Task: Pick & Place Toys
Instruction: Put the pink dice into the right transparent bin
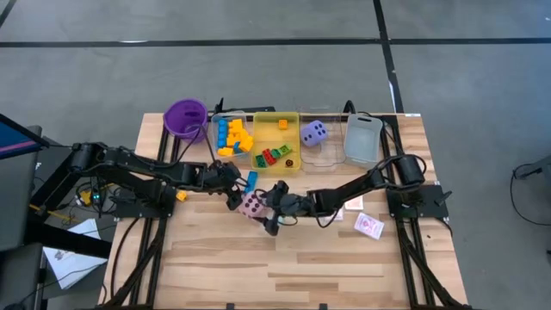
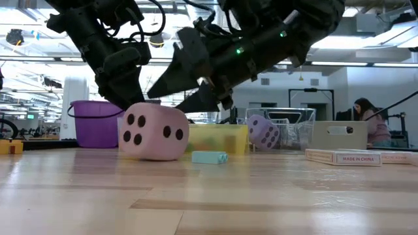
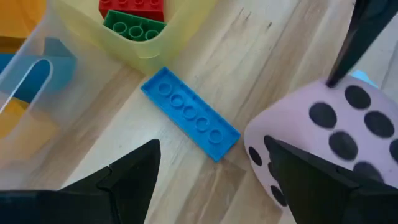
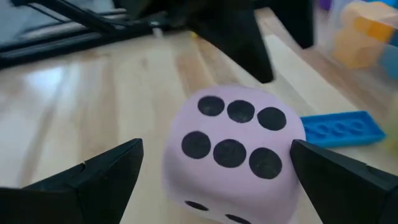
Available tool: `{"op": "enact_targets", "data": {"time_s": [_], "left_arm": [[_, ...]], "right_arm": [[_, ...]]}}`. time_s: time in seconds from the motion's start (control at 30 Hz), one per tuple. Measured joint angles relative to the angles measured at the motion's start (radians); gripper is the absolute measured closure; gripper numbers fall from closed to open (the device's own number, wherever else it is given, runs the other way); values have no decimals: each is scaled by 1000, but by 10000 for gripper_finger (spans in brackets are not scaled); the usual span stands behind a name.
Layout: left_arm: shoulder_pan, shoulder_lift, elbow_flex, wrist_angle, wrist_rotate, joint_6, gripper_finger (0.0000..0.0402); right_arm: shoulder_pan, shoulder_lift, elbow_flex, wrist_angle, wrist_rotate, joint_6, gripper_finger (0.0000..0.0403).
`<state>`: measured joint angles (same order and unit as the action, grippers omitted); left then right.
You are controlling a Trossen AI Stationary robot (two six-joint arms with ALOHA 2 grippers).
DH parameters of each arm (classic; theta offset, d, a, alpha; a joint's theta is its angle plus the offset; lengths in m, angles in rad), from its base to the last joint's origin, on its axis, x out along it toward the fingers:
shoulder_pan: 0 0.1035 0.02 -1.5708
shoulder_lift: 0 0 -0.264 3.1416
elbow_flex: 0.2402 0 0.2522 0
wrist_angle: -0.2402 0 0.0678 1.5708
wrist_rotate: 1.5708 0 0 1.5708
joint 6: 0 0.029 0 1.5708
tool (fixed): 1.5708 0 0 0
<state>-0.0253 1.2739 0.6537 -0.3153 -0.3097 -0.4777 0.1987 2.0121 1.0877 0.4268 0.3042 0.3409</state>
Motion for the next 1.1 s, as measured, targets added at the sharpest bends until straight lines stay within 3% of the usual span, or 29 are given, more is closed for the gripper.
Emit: {"op": "enact_targets", "data": {"time_s": [0.13,0.47,0.83,1.0,1.1], "left_arm": [[0,0,0,-2,-2,8,105],[0,0,0,-11,-2,10,105],[0,0,1,-207,3,10,105],[-4,0,0,-301,84,10,105],[-15,0,-19,-256,190,9,105]], "right_arm": [[18,-3,34,-77,83,8,3],[52,1,202,-358,156,96,3],[49,1,385,-730,225,373,3],[54,1,396,-870,220,519,3],[62,1,396,-942,207,562,3]]}}
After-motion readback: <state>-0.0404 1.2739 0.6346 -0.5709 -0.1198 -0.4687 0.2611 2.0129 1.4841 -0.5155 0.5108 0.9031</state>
